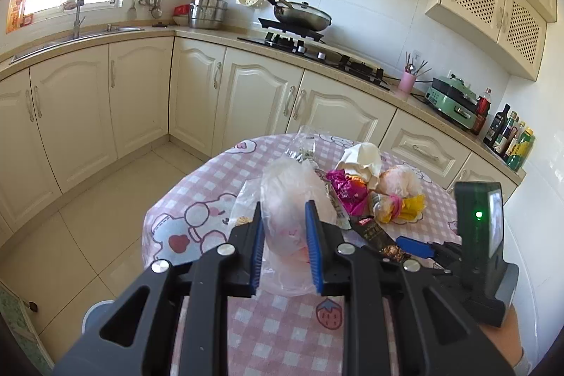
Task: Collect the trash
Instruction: 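Grasp the clear plastic bag with the left tool while the right tool grasps the black snack packet, then carry the bag and packet over the blue bin and open both tools, then move both open tools back over the table, then grasp the clear bottle with yellow wrapper and pink band with the right tool, then carry the yellow-wrapped bottle over the blue bin and open the right tool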
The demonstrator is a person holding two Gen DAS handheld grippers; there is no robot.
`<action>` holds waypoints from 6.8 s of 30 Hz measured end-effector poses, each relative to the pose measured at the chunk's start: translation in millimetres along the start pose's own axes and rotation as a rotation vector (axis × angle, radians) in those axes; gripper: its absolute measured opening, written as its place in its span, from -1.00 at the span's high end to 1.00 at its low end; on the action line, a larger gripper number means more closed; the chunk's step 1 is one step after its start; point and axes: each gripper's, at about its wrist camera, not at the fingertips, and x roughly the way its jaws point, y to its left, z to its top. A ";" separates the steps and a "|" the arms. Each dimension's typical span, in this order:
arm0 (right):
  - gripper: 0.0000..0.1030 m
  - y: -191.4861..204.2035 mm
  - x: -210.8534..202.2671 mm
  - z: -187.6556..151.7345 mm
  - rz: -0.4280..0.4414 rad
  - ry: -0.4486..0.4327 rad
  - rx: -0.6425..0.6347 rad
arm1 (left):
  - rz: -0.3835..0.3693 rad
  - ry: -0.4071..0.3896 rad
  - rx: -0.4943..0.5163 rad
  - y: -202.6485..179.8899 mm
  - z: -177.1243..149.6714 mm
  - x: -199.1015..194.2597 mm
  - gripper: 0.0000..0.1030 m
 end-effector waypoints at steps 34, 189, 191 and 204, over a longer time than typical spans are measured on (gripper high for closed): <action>0.62 250.2 -54.3 -27.8 0.385 -0.072 -0.236 | 0.200 -0.058 -0.264 197.2 -68.1 -115.2 0.59; 0.89 -6.0 -83.1 -3.4 0.103 -0.188 0.025 | -0.029 0.113 0.003 -18.4 -3.4 12.4 0.25; 0.89 4.0 -89.1 -5.0 0.117 -0.195 0.016 | -0.024 0.102 -0.001 -11.1 -5.7 -0.2 0.25; 0.89 102.0 -107.4 -15.8 0.223 -0.206 -0.081 | 0.074 0.023 -0.044 56.5 -23.9 -73.1 0.25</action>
